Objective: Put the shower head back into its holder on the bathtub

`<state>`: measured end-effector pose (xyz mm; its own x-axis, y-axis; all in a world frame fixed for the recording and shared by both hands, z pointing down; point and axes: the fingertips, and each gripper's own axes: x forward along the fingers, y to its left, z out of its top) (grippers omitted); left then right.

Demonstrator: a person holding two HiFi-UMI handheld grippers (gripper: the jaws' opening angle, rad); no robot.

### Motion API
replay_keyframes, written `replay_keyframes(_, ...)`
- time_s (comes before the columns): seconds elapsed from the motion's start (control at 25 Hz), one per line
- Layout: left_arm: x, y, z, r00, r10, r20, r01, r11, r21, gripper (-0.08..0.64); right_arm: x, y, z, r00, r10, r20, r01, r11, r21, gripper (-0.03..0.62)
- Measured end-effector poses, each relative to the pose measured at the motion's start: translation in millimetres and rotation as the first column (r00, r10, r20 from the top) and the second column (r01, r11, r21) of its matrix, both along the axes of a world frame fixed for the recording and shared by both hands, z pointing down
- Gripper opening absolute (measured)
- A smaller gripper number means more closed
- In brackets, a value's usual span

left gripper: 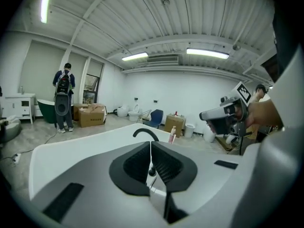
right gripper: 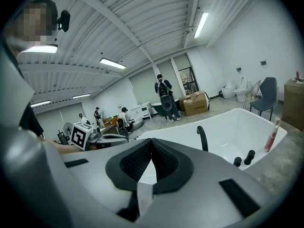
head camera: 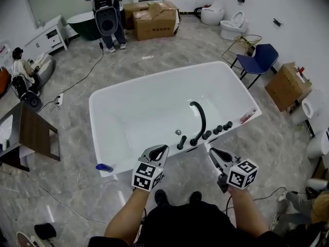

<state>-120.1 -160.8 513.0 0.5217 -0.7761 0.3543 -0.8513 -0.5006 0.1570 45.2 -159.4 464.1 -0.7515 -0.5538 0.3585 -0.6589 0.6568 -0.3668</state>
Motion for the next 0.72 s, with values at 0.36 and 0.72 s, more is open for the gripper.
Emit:
replay_keyframes(0.36, 27, -27, -47, 0.989, -0.144, 0.042, 0.143, 0.989, 0.043, 0.015, 42, -17, -59, 0.997, -0.069, 0.025, 0.064, 0.984, 0.166, 0.015)
replay_keyframes(0.72, 72, -66, -137, 0.994, -0.102, 0.026, 0.094, 0.969, 0.23, 0.014, 75, -38, -115, 0.971, -0.057, 0.232, -0.015, 0.955, 0.297, 0.015)
